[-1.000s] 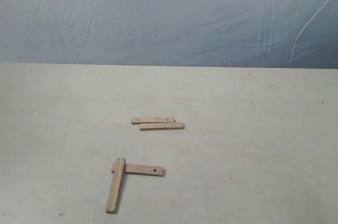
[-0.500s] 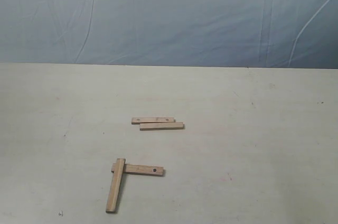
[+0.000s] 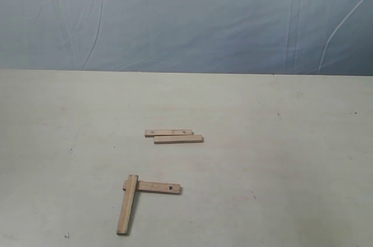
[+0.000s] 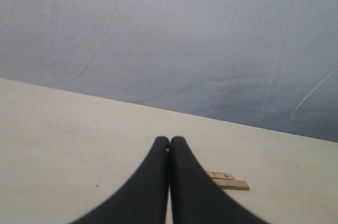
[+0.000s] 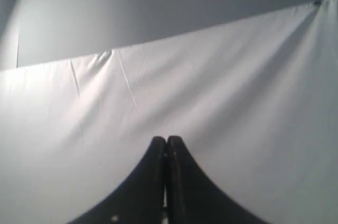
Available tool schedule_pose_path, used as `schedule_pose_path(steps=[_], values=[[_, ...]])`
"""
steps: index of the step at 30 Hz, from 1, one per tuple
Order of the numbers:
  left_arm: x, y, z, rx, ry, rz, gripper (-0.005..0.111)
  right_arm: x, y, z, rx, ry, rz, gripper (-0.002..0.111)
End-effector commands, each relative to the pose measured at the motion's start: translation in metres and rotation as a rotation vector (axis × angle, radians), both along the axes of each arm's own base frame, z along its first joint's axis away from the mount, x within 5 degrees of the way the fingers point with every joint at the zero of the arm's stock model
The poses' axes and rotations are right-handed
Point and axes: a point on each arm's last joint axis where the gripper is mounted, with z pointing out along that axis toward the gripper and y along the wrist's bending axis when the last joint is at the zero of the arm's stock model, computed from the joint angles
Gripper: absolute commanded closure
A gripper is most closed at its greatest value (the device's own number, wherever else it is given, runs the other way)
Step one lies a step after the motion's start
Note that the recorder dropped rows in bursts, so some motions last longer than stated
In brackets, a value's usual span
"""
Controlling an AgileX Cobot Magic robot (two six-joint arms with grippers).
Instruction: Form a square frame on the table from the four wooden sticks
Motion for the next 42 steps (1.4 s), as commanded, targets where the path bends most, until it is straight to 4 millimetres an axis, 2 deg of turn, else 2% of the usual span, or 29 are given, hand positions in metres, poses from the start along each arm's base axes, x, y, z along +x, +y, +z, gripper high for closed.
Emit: schedule_pose_path(steps=[1, 3, 5, 6, 9, 11, 12, 15, 17, 20, 23, 24, 27, 30, 33, 42], values=[[0.0, 0.0, -0.001, 0.007, -0.002, 0.002, 0.107, 0.095, 0.008, -0.02, -0.098, 0.311, 0.015, 0.109], [0.0, 0.0, -0.001, 0.007, -0.002, 0.002, 0.107, 0.14, 0.009, -0.041, -0.175, 0.554, -0.029, 0.109], [0.0, 0.0, -0.001, 0.007, -0.002, 0.002, 0.107, 0.172, 0.01, -0.057, -0.239, 0.779, -0.108, 0.109], [0.0, 0.0, -0.001, 0.006, -0.004, 0.002, 0.107, 0.191, 0.014, -0.072, -0.29, 0.921, -0.15, 0.109], [0.0, 0.0, -0.001, 0.008, -0.007, 0.002, 0.107, 0.229, 0.029, -0.091, -0.544, 1.224, -0.271, 0.109], [0.0, 0.0, -0.001, 0.008, -0.007, 0.002, 0.107, 0.245, 0.052, -0.106, -0.783, 1.376, -0.209, 0.109], [0.0, 0.0, -0.001, 0.008, -0.009, 0.002, 0.107, 0.251, 0.066, -0.111, -0.897, 1.447, -0.109, 0.109], [0.0, 0.0, 0.0, 0.007, -0.011, 0.002, 0.107, 0.258, 0.11, -0.122, -1.051, 1.57, 0.307, 0.109], [0.0, 0.0, 0.0, 0.007, -0.011, 0.002, 0.107, 0.263, 0.136, -0.123, -1.094, 1.567, 0.489, 0.105], [0.0, 0.0, -0.001, 0.008, -0.009, 0.002, 0.107, 0.274, 0.173, -0.138, -1.153, 1.496, 0.569, 0.084], [0.0, 0.0, -0.001, 0.008, -0.007, 0.002, 0.107, 0.271, 0.21, -0.157, -1.271, 1.428, 0.646, 0.057], [0.0, 0.0, -0.001, 0.008, -0.007, 0.002, 0.107, 0.268, 0.221, -0.165, -1.325, 1.4, 0.677, 0.052], [0.0, 0.0, -0.001, 0.008, -0.007, 0.002, 0.107, 0.259, 0.247, -0.186, -1.473, 1.33, 0.741, 0.054], [0.0, 0.0, -0.001, 0.004, -0.006, 0.002, 0.107, 0.253, 0.26, -0.204, -1.593, 1.317, 0.729, 0.055], [0.0, 0.0, -0.001, 0.002, -0.005, 0.002, 0.107, 0.252, 0.263, -0.216, -1.669, 1.315, 0.695, 0.055], [0.0, 0.0, -0.001, 0.003, -0.004, 0.002, 0.107, 0.266, 0.256, -0.229, -1.633, 1.284, 0.68, 0.055]])
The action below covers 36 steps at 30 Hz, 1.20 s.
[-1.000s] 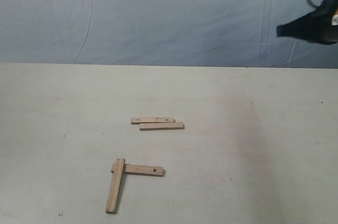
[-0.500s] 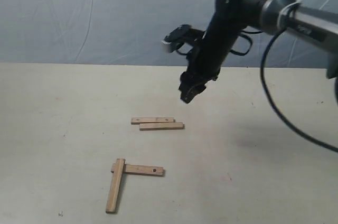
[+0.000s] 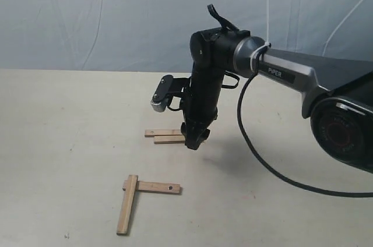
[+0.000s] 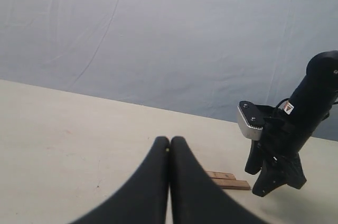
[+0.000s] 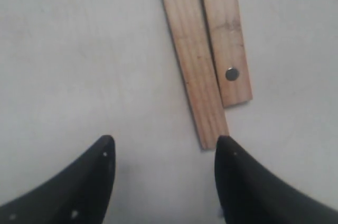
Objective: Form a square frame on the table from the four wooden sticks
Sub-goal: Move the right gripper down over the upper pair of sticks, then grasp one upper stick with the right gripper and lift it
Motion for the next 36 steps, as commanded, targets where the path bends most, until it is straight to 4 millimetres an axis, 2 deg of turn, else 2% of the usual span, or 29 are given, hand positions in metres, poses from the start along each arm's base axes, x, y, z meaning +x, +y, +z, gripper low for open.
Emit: schedule_pose_path(steps=[1, 11, 19, 23, 28, 36], values=[[0.0, 0.0, -0.001, -0.005, -0.002, 0.001, 0.107, 0.011, -0.007, -0.001, 0.037, -0.035, 0.001, 0.055], [0.0, 0.0, -0.001, -0.005, -0.002, 0.001, 0.107, 0.02, -0.007, -0.026, 0.04, -0.061, 0.019, 0.055], [0.0, 0.0, -0.001, -0.005, -0.002, 0.001, 0.107, 0.019, -0.011, -0.041, 0.043, 0.009, -0.004, 0.057], [0.0, 0.0, -0.001, -0.007, -0.002, 0.001, 0.107, 0.016, -0.011, -0.047, 0.034, 0.054, -0.006, 0.076], [0.0, 0.0, -0.001, -0.007, -0.002, 0.001, 0.107, 0.012, -0.013, -0.046, 0.017, 0.092, 0.002, 0.109], [0.0, 0.0, -0.001, -0.007, -0.002, 0.001, 0.107, 0.006, -0.01, -0.029, 0.048, 0.119, 0.07, 0.109]])
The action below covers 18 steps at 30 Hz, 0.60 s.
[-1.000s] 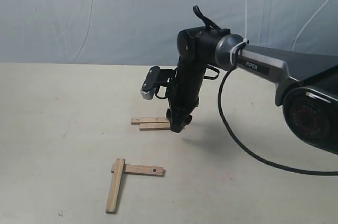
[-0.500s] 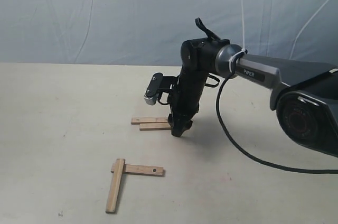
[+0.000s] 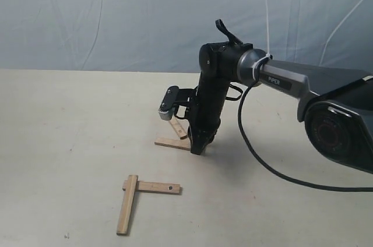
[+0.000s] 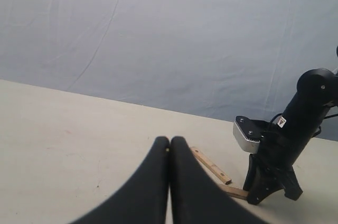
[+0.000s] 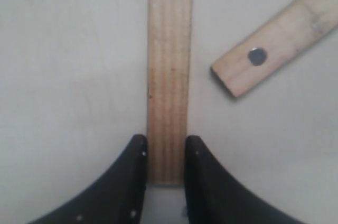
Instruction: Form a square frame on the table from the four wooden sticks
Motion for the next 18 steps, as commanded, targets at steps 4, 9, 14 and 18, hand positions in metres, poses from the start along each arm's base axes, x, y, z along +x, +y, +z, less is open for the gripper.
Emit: schedule_pose_path(steps=[4, 9, 14, 18], values=[[0.0, 0.0, -0.001, -0.005, -0.001, 0.001, 0.107, -0.007, 0.003, 0.017, 0.068, 0.041, 0.035, 0.109], [0.0, 0.0, -0.001, -0.004, 0.001, 0.001, 0.107, -0.008, 0.001, 0.045, 0.081, 0.017, -0.114, 0.109], [0.0, 0.0, -0.001, -0.003, -0.003, 0.001, 0.107, -0.015, -0.008, 0.066, 0.063, 0.045, -0.436, 0.109], [0.0, 0.0, -0.001, -0.003, -0.003, 0.001, 0.107, -0.044, -0.018, 0.066, -0.041, 0.097, -0.665, 0.109]])
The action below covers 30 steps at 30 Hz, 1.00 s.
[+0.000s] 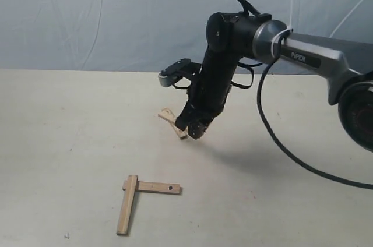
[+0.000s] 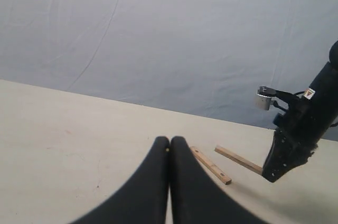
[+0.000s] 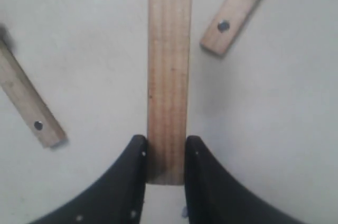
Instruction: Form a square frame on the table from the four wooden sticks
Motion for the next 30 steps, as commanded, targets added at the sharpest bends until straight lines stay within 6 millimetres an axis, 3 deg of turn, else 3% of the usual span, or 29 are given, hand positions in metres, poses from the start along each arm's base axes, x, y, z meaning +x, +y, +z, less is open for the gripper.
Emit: schedule_pose_path(steps=[1, 5, 9, 15, 18, 21, 30], values=[[0.0, 0.0, -0.001, -0.003, -0.003, 0.001, 0.107, -0.036, -0.012, 0.002, -0.121, 0.056, -0.272, 0.109], [0.0, 0.0, -0.001, -0.004, -0.005, 0.001, 0.107, -0.077, -0.001, -0.002, -0.034, -0.079, -0.51, 0.109], [0.0, 0.0, -0.001, -0.004, -0.005, 0.001, 0.107, -0.125, 0.022, -0.005, 0.089, -0.089, -0.604, 0.109], [0.0, 0.0, -0.002, -0.001, 0.007, 0.002, 0.107, -0.169, 0.052, -0.013, 0.037, -0.159, -0.754, 0.109], [0.0, 0.0, -0.002, 0.0, 0.011, 0.002, 0.107, -0.185, 0.058, -0.011, 0.011, -0.254, -0.881, 0.109], [0.0, 0.0, -0.003, 0.002, 0.016, 0.003, 0.107, -0.195, 0.064, -0.011, 0.022, -0.239, -0.914, 0.109], [0.0, 0.0, -0.003, -0.001, 0.018, 0.003, 0.107, -0.202, 0.073, -0.029, 0.019, -0.187, -0.933, 0.109]])
